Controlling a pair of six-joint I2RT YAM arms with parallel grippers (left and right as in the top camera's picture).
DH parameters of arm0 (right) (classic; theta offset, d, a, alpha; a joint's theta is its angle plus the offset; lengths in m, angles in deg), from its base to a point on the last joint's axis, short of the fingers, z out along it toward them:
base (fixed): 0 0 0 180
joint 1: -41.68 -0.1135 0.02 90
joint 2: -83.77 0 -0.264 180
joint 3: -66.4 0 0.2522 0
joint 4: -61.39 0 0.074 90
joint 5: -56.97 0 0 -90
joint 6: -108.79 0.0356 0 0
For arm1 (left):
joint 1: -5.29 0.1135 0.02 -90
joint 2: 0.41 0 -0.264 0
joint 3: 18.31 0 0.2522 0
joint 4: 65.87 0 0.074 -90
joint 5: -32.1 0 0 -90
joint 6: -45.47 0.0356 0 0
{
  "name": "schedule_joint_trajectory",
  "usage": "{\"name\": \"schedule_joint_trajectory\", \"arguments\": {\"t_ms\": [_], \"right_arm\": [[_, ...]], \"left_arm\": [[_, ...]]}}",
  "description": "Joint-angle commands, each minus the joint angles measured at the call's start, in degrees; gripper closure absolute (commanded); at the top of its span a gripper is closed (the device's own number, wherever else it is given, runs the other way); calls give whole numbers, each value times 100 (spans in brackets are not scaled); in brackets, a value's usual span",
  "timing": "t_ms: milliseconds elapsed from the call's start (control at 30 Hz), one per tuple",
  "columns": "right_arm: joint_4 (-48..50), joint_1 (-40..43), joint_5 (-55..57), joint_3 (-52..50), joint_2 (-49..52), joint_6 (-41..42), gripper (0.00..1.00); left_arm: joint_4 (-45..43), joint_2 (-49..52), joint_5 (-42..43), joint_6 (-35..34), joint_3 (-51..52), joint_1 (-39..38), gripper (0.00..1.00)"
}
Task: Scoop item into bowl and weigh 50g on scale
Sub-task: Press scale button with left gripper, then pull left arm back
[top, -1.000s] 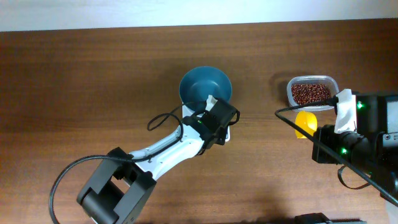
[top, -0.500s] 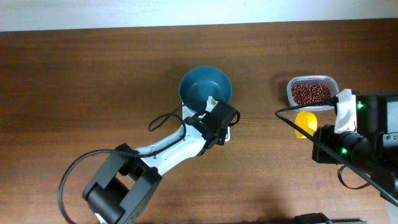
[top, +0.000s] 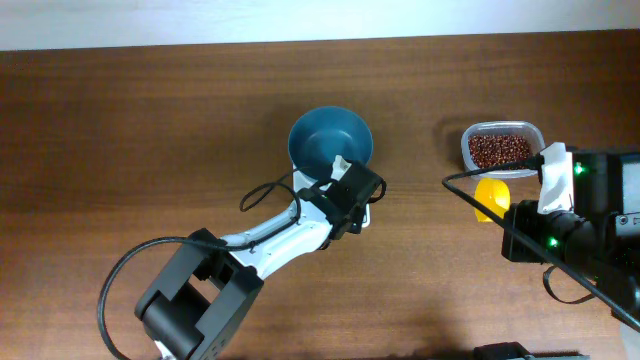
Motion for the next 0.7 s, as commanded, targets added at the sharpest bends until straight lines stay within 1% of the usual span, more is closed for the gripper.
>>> {"name": "schedule_joint_trajectory", "arguments": {"t_ms": [0,200,567,667], "right_arm": [[20,48,-72,-20,7,-61,96],[15,48,-74,-20,7,-61,96],[0,48,-74,-20,7,-59,96],[2,48,-72,-20,7,-59,96]], "left_arm": [[-9,120,-87,-48,52,-20,100],[57,280,-87,-48,55,-17,100],[286,271,-181,-48,50,-17,100],[599,131,-37,-48,-11,-59,100]]}}
